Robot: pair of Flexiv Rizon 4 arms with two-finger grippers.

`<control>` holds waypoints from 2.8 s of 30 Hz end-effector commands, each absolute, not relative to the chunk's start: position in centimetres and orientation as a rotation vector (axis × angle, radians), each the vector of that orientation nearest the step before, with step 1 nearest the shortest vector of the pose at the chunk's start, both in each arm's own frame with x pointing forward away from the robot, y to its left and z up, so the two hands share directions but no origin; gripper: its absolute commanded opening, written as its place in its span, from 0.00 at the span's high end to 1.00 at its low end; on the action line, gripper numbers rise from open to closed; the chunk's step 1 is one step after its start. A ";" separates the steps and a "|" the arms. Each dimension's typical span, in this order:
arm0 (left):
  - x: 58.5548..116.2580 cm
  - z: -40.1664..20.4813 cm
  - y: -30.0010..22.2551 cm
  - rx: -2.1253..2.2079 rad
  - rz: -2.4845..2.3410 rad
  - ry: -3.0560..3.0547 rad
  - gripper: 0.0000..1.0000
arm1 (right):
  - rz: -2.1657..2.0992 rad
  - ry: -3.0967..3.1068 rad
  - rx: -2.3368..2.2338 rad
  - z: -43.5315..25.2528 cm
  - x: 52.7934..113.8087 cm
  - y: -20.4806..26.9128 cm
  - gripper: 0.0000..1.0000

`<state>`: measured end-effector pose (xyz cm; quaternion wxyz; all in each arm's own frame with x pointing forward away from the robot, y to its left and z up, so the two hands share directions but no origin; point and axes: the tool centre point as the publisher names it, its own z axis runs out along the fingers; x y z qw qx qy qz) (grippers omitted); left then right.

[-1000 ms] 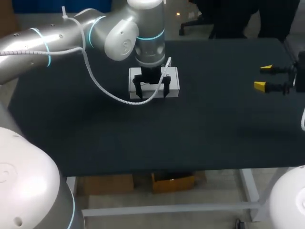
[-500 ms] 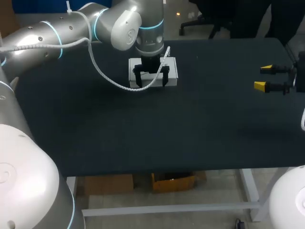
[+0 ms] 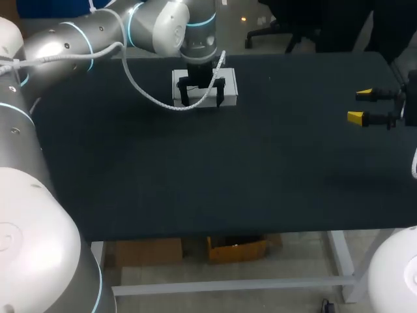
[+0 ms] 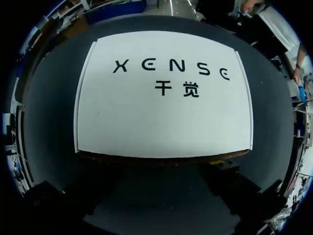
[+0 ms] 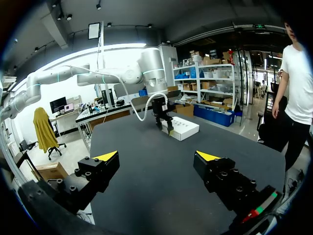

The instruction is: Assemble the packaging by folding the flat box into shape, placing the metal phone stand inside, and closing the box properly

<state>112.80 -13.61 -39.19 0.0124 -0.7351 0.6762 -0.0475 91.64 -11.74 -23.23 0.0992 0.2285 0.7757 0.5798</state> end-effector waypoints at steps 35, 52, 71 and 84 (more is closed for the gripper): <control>102.6 -34.8 -7.8 -1.754 -0.838 2.190 0.00 | 1.721 2.292 0.671 -23.3 91.6 -11.9 0.00; 100.6 -33.0 -4.9 -1.545 -1.088 2.372 0.00 | 1.721 2.292 0.671 -23.3 91.6 -11.9 0.00; 98.8 -30.8 -2.7 -1.401 -1.420 2.616 0.00 | 1.721 2.292 0.671 -23.3 91.6 -11.9 0.00; 97.2 -29.1 -3.7 -1.331 -1.358 2.611 0.00 | 1.721 2.292 0.671 -23.3 91.6 -11.9 0.00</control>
